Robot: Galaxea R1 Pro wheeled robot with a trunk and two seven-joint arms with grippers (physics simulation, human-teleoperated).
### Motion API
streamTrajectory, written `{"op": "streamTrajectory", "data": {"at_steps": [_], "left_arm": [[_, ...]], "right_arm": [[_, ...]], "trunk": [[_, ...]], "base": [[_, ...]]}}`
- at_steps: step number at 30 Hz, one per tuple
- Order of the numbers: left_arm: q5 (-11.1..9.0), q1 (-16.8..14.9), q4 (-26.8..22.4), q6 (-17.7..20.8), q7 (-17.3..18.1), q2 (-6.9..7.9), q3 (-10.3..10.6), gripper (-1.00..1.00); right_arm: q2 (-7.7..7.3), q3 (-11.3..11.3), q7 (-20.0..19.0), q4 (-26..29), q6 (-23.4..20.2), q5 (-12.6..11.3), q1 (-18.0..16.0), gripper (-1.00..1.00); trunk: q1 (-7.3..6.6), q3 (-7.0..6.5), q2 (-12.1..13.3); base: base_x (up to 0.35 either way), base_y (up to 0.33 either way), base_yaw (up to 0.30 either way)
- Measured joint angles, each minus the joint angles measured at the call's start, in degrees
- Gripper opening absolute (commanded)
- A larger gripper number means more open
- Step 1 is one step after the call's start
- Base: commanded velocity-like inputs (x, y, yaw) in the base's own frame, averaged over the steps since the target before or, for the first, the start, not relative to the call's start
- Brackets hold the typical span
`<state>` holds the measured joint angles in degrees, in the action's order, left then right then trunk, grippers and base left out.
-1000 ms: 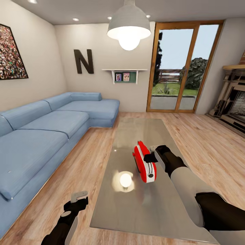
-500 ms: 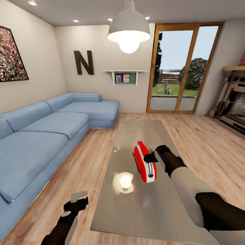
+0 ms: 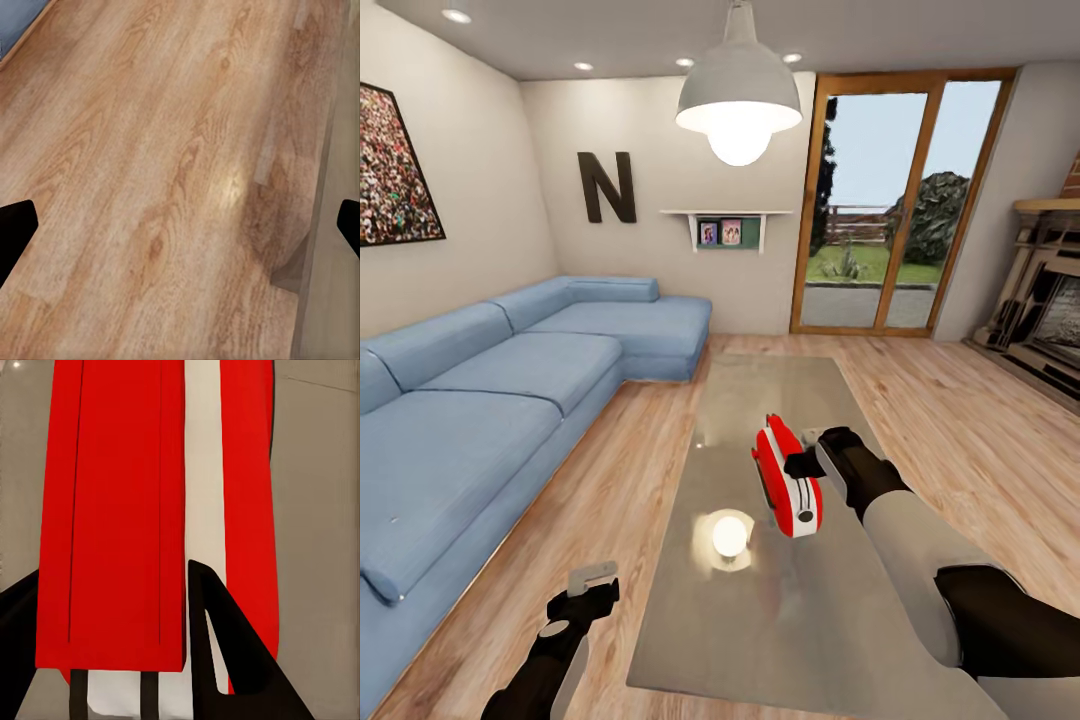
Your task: Turn on the radio receiver that's on the table in the living room.
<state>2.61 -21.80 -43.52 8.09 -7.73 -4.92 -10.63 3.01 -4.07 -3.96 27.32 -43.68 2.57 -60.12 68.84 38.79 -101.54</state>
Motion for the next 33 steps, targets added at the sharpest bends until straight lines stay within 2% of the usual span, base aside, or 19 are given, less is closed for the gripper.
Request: {"op": "streamTrajectory", "data": {"at_steps": [33], "left_arm": [[-0.04, 0.0, 0.1, 0.0, 0.0, 0.0, 0.03, 1.0]], "right_arm": [[-0.02, -0.08, -0.07, 0.1, 0.26, 0.05, -0.01, -1.0]], "trunk": [[-7.25, -5.92, 13.24]], "base": [[0.0, 0.0, 0.0]]}}
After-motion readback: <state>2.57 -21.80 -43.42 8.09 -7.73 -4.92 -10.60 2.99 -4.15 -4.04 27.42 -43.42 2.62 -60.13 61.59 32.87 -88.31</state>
